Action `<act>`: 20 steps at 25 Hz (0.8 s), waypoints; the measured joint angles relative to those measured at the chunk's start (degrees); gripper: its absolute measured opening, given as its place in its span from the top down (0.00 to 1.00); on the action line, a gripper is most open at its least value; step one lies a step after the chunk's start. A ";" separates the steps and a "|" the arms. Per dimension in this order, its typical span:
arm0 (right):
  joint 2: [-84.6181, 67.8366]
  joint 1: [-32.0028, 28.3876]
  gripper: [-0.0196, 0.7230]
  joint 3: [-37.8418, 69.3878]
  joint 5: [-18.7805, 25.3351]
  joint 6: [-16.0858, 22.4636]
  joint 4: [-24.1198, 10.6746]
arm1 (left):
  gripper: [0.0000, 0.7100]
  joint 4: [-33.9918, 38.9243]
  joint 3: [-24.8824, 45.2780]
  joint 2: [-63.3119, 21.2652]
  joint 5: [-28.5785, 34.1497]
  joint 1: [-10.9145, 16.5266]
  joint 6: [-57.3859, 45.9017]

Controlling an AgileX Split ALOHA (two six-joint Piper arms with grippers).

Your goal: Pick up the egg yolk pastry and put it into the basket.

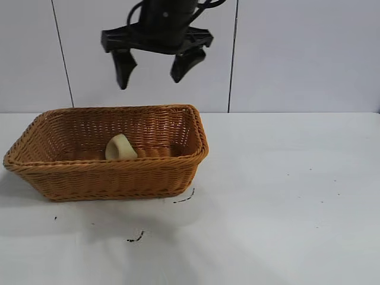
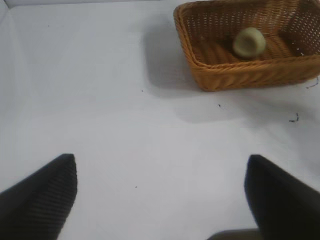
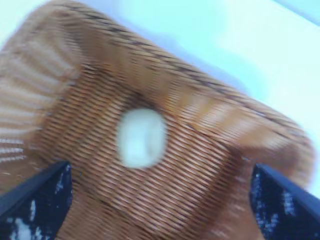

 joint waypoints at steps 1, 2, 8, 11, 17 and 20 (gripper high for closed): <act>-0.05 -2.10 0.04 0.00 0.91 0.00 0.00 | 0.02 0.00 0.00 0.00 0.00 0.00 0.00; -0.05 -3.91 0.04 0.00 1.77 0.00 0.00 | 0.02 0.00 0.00 0.00 0.00 0.00 0.00; -0.11 -16.05 0.04 0.00 6.41 0.00 0.00 | 0.02 0.00 0.00 0.00 0.00 0.00 0.00; -0.11 -20.82 0.04 0.00 8.92 0.00 0.00 | 0.02 0.00 0.00 0.00 0.00 0.00 0.00; -0.11 -27.30 0.04 0.00 12.98 0.02 0.00 | 0.02 0.00 0.00 0.00 0.00 0.00 0.00; -0.70 -28.86 0.04 0.09 13.02 0.07 0.00 | 0.02 0.00 0.00 0.00 0.00 0.00 0.00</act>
